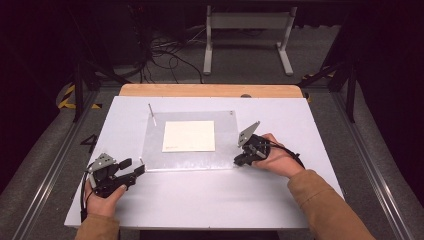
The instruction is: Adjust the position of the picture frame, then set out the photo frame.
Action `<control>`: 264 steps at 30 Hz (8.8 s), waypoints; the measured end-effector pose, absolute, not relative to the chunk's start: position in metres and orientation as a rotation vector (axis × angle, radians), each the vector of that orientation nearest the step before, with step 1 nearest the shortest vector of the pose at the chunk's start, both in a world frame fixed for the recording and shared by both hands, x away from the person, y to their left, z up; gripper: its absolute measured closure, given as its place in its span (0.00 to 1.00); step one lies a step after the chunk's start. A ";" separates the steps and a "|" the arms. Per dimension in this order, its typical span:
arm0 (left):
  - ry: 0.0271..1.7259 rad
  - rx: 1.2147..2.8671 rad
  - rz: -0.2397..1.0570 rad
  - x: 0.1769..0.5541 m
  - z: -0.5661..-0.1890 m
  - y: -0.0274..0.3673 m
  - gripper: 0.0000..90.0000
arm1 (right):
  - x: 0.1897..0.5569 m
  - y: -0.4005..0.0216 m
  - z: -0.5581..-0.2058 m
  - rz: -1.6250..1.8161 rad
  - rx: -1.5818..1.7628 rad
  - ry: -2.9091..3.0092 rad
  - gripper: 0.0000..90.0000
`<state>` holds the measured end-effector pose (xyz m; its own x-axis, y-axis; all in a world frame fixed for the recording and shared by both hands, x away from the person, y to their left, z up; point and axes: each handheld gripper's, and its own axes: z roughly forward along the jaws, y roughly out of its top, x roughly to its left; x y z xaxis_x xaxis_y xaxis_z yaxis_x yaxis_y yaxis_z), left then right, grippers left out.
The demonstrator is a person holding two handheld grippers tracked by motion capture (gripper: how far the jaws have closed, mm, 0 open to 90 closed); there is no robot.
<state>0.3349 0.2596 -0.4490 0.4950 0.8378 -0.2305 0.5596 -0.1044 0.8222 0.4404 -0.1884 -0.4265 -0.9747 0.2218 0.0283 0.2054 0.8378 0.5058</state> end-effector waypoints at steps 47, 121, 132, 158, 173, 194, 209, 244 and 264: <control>1.237 1.905 0.590 0.355 -0.441 0.258 0.94 | 0.348 -0.201 -0.416 1.379 0.257 2.825 0.80; 1.101 1.853 0.513 0.363 -0.431 0.229 0.38 | 0.493 -0.206 -0.426 0.797 0.768 2.711 0.76; 1.117 1.853 0.498 0.363 -0.435 0.232 0.38 | 0.493 -0.209 -0.426 0.766 0.730 2.724 0.92; 1.194 1.853 0.480 0.366 -0.445 0.247 0.38 | 0.391 -0.170 -0.426 0.763 0.145 3.022 0.92; 1.341 1.714 0.560 0.409 -0.445 0.266 0.48 | 0.368 -0.176 -0.416 1.014 0.180 2.918 0.82; 1.337 1.786 0.697 0.475 -0.439 0.238 0.94 | 0.360 -0.223 -0.410 1.218 0.369 2.775 0.80; 1.013 1.850 0.576 0.507 -0.411 0.133 0.92 | 0.329 -0.266 -0.397 1.268 0.472 2.676 0.80; 0.858 1.910 0.459 0.448 -0.416 0.107 0.53 | 0.325 -0.279 -0.397 1.284 0.585 2.602 0.71; 0.705 2.014 0.381 0.383 -0.411 0.129 0.43 | 0.340 -0.288 -0.391 1.340 0.717 2.407 0.64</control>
